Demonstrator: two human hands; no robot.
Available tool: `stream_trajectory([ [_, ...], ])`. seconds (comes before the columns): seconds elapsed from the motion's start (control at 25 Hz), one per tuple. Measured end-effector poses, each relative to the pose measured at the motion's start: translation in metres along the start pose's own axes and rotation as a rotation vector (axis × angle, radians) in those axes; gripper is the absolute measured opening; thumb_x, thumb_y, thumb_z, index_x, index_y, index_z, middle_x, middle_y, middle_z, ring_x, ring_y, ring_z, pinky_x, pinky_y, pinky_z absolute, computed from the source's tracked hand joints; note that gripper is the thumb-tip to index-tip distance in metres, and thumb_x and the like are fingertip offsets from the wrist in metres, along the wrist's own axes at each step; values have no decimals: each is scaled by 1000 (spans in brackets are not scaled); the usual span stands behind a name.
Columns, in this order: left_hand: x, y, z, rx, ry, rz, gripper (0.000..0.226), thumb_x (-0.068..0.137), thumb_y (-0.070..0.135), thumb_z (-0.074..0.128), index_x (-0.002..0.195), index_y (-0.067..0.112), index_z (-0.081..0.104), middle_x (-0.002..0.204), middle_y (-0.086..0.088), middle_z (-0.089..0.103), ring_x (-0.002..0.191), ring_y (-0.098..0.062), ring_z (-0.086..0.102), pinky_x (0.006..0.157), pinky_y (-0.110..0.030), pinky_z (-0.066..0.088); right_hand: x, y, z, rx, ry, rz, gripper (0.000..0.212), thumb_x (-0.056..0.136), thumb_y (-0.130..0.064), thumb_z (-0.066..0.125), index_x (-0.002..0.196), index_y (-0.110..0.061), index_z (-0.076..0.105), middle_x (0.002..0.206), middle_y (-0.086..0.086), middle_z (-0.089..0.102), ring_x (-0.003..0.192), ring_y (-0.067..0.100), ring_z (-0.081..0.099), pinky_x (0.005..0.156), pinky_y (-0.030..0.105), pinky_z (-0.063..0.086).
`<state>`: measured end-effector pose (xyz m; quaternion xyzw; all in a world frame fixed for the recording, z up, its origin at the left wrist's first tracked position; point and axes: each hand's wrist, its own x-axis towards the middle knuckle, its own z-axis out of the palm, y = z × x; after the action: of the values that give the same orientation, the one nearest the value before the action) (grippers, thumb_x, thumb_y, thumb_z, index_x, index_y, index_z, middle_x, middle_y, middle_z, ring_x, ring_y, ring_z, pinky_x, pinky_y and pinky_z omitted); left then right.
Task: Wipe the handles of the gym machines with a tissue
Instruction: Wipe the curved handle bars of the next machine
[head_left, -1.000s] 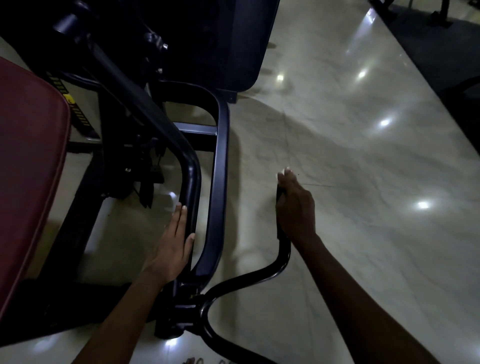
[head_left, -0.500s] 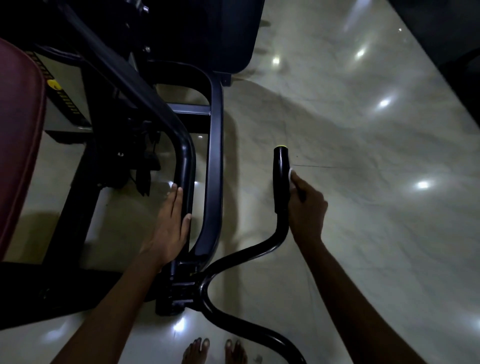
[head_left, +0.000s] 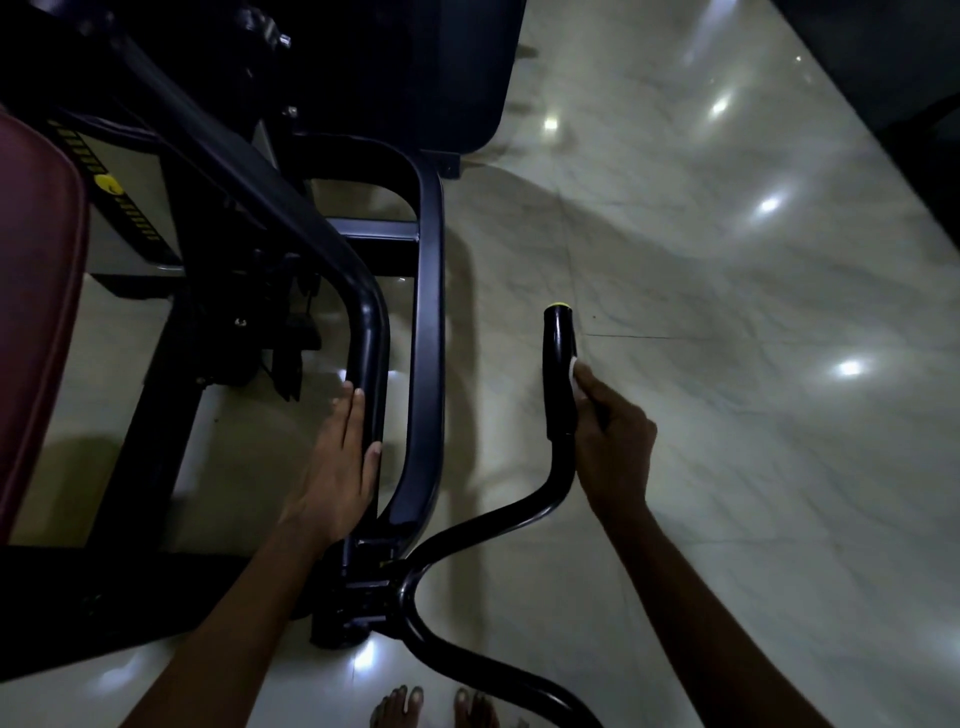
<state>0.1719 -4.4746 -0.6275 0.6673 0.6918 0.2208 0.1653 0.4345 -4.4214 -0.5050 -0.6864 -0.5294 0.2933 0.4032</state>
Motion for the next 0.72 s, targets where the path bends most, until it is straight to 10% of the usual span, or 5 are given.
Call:
stream_trajectory([
  [0.4,1,-2,1,6,0,-6,68,96,44,19,151,4,13,160,-9,5,147,-22,9,118,-32,13,65,-18,27,-332,-5,-378,24,94,-9,49,109,-6,67,97,18,71,87,34,67,64,20,39],
  [0.52,0,0,-1,2,0,-5,69,96,44,19,151,4,13,160,-8,4,147,-21,8,118,-30,11,68,-12,22,-506,-182,-578,43,83,8,50,125,0,56,138,17,49,124,33,50,87,39,51],
  [0.72,-1,-1,-1,6,-2,-11,69,96,46,19,151,5,13,160,-6,4,148,-20,8,118,-33,15,73,-25,1,-752,-498,-747,54,73,9,63,126,4,53,143,18,43,139,31,30,102,42,41],
])
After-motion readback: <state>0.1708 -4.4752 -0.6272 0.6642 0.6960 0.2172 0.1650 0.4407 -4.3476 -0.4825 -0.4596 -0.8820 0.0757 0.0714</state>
